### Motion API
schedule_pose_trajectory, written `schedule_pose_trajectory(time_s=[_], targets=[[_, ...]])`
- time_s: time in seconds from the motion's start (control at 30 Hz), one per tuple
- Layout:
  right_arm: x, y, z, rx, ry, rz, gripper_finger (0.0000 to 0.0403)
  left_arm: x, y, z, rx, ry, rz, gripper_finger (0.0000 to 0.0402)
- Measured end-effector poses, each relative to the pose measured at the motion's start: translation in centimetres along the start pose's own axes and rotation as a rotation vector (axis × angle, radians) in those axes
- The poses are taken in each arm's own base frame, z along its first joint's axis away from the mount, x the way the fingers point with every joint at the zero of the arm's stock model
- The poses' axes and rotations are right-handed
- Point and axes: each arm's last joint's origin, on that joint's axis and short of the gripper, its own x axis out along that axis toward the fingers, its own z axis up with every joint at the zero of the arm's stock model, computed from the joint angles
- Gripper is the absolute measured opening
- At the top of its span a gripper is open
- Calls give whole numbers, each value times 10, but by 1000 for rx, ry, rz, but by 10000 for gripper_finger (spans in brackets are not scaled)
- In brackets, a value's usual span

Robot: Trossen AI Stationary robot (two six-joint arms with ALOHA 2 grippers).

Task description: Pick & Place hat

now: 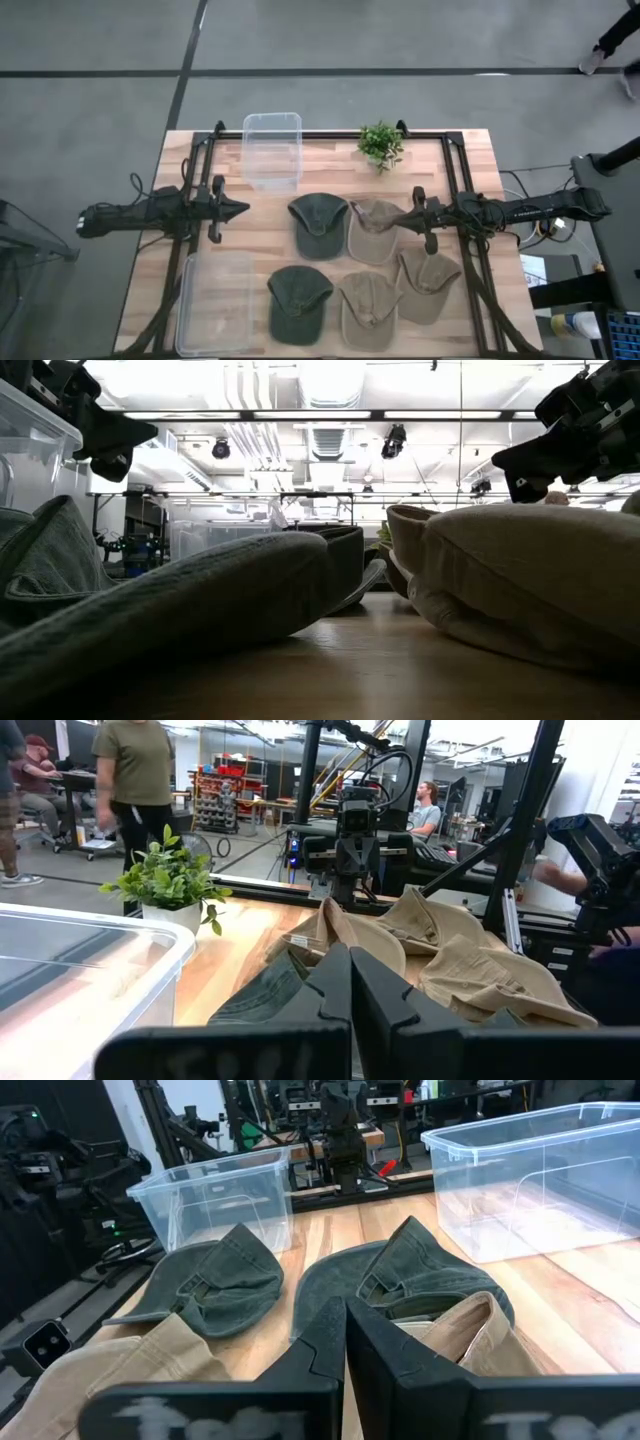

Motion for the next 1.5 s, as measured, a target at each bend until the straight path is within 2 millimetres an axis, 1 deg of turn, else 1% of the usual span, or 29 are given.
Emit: schedule_pose_trajectory(time_s=[1.17, 1.3, 1.4, 1.5], targets=[[0, 0, 1, 4, -10, 2, 9, 0, 0, 0, 0, -1, 3, 0], [0, 0, 1, 116, -13, 3, 9, 0, 0, 0, 0, 0, 2, 0], [0, 1, 4, 158, -40, 6, 9, 0, 0, 0, 0, -1, 1, 0], [0, 2, 6, 327, -47, 45, 9, 0, 0, 0, 0, -1, 1, 0]])
